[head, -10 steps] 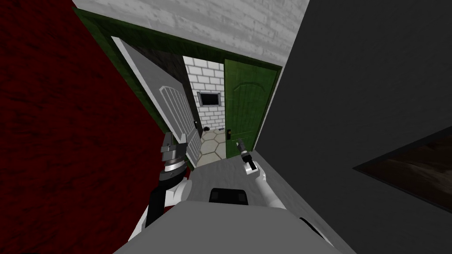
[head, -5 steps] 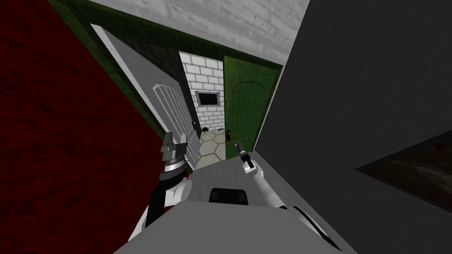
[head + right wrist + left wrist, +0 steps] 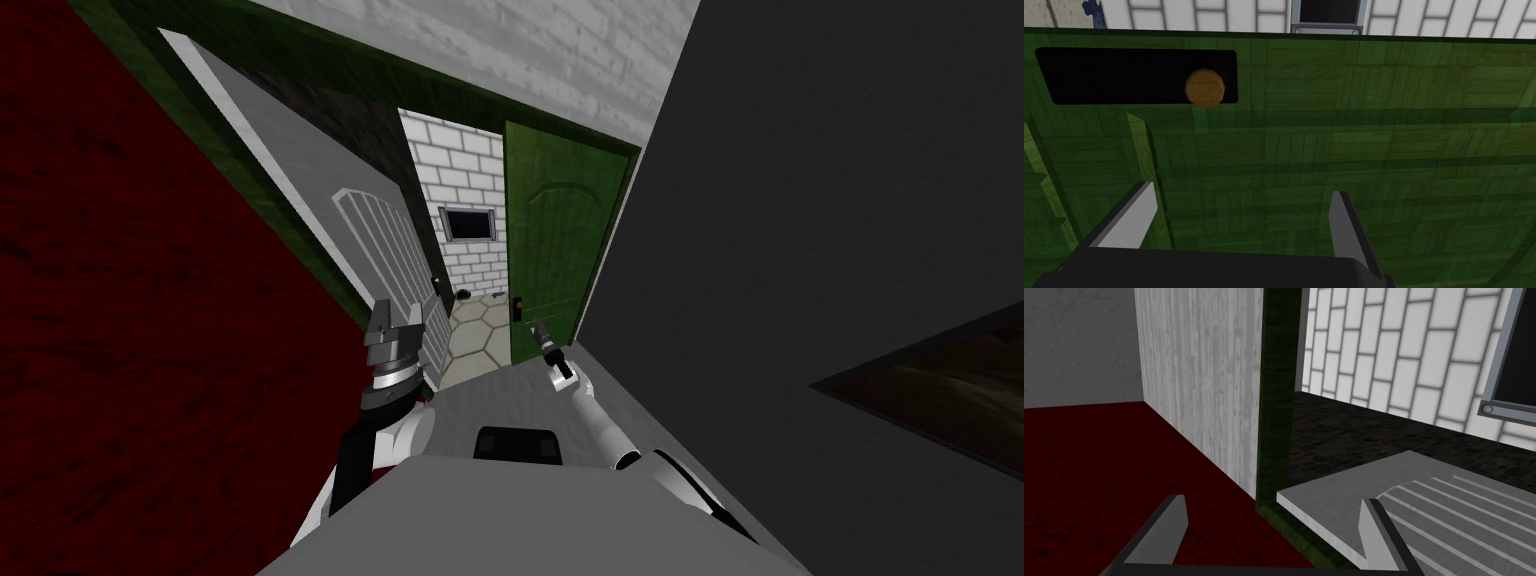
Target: Push the door open
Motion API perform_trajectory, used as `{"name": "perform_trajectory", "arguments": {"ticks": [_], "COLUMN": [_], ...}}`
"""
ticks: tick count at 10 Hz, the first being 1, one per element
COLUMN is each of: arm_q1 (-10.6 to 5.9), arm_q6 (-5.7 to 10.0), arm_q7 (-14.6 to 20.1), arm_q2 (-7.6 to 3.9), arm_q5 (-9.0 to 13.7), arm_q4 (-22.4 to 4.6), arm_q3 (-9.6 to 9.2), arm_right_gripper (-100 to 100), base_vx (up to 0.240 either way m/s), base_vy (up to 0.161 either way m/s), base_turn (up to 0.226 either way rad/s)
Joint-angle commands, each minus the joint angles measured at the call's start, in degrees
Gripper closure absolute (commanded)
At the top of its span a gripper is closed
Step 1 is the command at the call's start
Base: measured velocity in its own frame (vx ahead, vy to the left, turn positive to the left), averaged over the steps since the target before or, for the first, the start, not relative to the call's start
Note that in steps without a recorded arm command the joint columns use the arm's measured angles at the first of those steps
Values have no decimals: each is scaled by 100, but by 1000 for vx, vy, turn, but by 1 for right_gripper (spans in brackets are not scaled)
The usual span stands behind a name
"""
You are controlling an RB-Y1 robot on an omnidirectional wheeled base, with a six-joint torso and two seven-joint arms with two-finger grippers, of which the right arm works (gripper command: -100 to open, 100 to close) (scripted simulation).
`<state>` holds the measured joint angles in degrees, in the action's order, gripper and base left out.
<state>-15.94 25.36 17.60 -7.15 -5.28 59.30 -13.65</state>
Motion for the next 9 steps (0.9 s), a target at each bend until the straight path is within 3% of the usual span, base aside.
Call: {"name": "perform_trajectory", "arguments": {"ticks": [1,9], "arm_q1": [-139,-724], "arm_q6": [19,83], "arm_q7": [44,208], "arm_q2": [-16,-79], "arm_q5": [-6,-31], "arm_q4": [-262,-1334], "arm_q3": [-52,-267], "arm_right_gripper": [-100,-100], "base_vx": [94,104], "base_vy": [32,41], "base_turn": [-44,-37]}}
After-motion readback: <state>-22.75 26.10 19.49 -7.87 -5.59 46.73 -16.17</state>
